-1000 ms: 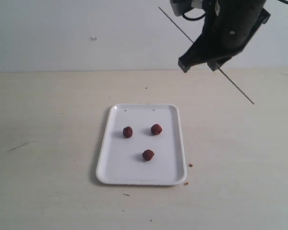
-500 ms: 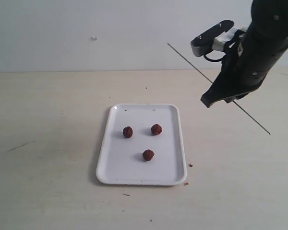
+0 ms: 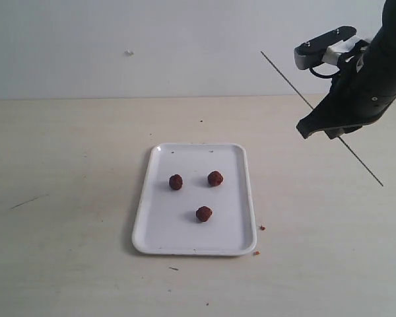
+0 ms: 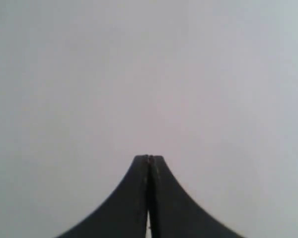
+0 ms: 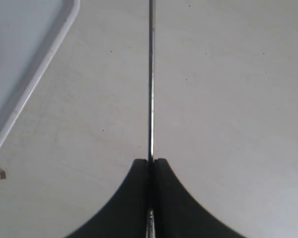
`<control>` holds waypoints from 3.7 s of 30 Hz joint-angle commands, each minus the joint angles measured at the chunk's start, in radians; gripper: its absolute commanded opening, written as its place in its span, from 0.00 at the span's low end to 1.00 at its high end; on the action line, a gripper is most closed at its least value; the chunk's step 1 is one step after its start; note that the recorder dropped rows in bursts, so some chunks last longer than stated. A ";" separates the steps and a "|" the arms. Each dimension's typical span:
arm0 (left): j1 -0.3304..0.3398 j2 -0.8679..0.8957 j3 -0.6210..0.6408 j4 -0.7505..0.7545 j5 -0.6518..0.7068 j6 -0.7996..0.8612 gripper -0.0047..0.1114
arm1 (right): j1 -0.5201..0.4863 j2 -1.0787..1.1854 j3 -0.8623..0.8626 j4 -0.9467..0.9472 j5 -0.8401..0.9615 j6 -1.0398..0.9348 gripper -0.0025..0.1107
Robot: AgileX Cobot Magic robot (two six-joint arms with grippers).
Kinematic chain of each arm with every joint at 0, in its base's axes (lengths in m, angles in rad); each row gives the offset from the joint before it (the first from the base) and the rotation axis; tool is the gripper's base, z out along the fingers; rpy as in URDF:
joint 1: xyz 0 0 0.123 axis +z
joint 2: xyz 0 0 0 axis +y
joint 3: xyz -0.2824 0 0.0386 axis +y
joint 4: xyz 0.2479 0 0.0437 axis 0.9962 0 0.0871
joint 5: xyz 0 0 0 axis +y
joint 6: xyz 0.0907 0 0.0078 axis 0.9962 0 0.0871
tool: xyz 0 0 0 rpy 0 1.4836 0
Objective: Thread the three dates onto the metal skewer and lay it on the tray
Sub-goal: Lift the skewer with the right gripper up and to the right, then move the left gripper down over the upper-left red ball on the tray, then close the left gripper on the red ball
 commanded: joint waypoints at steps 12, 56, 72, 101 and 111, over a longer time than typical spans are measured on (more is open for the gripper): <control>-0.004 0.695 -0.743 -0.123 0.537 -0.029 0.04 | -0.006 -0.009 0.003 0.070 -0.023 -0.068 0.02; -0.586 2.349 -1.949 -0.493 1.435 0.549 0.54 | -0.006 -0.009 0.003 0.231 -0.023 -0.220 0.02; -0.581 2.439 -2.003 -0.488 1.493 0.552 0.54 | -0.006 -0.009 0.003 0.231 -0.025 -0.220 0.02; -0.581 2.463 -2.003 -0.494 1.507 0.561 0.33 | -0.006 -0.009 0.003 0.237 -0.058 -0.220 0.02; -0.581 2.445 -2.003 -0.499 1.526 0.582 0.33 | -0.006 -0.006 0.003 0.246 -0.069 -0.220 0.02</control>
